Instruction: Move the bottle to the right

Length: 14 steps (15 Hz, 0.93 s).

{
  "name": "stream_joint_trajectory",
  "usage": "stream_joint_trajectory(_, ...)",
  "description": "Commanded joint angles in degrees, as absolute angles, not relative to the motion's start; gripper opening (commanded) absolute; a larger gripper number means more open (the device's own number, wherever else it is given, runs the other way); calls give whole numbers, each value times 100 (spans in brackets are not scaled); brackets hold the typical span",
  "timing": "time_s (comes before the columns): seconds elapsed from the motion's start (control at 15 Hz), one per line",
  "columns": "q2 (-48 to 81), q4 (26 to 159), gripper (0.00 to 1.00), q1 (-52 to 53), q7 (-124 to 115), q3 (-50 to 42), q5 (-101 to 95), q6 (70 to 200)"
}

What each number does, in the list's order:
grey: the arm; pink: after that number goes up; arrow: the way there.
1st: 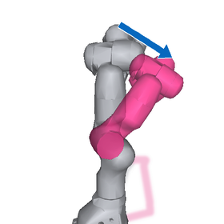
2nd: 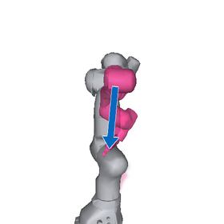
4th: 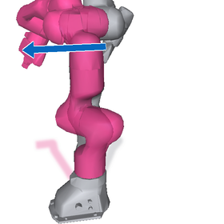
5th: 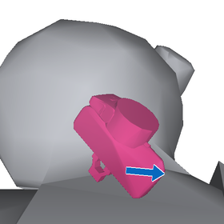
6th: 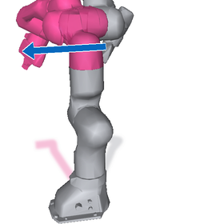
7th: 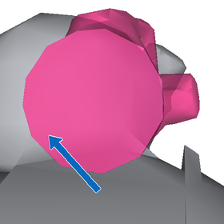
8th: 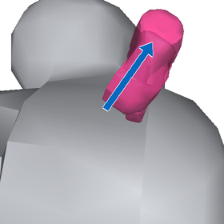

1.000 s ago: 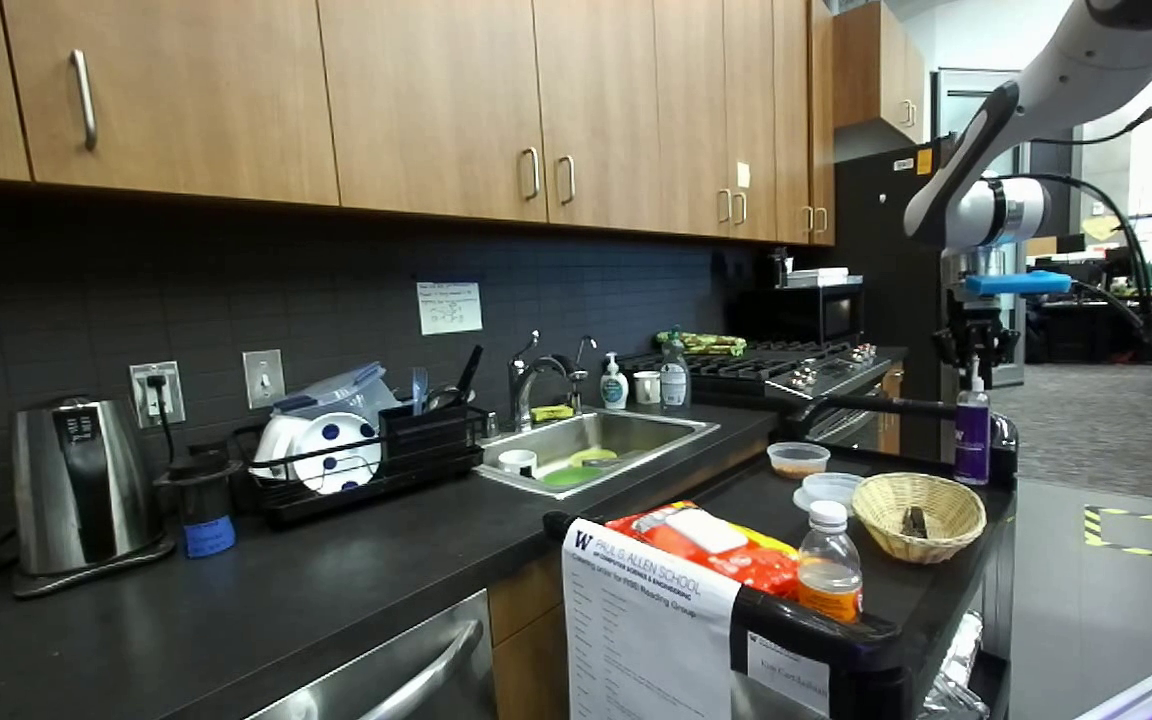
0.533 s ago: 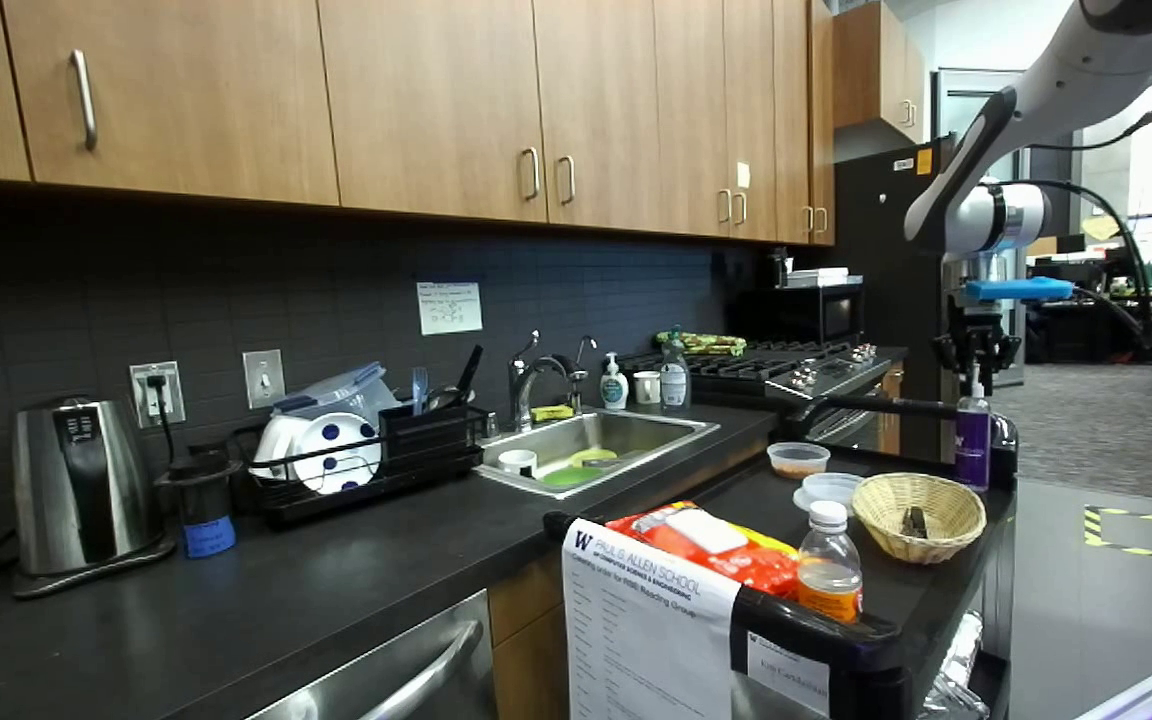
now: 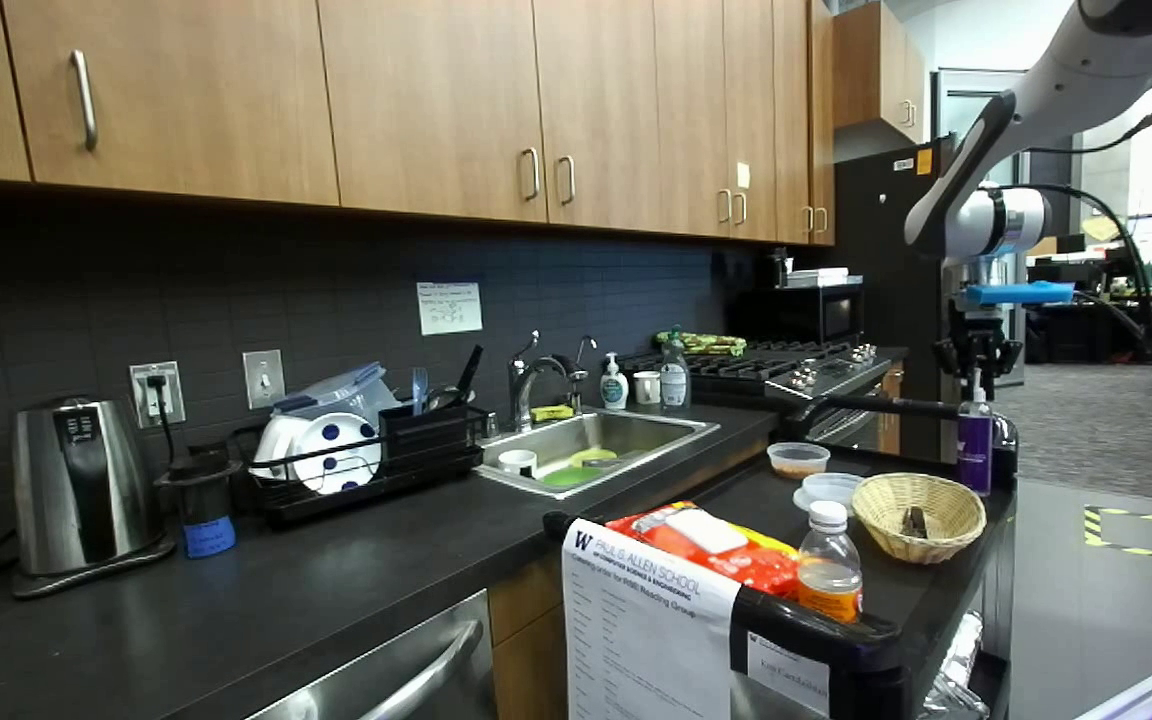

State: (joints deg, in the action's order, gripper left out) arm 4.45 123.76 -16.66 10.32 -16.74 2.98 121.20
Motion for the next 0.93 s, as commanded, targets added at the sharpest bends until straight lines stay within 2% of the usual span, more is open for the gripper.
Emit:
stream_joint_trajectory(0.0, 389, 12424, 8, -1716, 1134, -1663, 382, 12170)
stream_joint_trajectory(0.07, 388, 12427, 18, -1714, 1137, -1661, 379, 12171)
stream_joint_trajectory(0.2, 374, 12433, 56, -1711, 1131, -1661, 363, 12172)
stream_joint_trajectory(0.33, 356, 12441, 65, -1711, 1127, -1662, 358, 12177)
stream_joint_trajectory(0.6, 297, 12474, 75, -1714, 1132, -1667, 356, 12193)
stream_joint_trajectory(0.67, 273, 12479, 71, -1714, 1129, -1669, 344, 12189)
stream_joint_trajectory(0.87, 160, 12501, 72, -1708, 1101, -1675, 289, 12178)
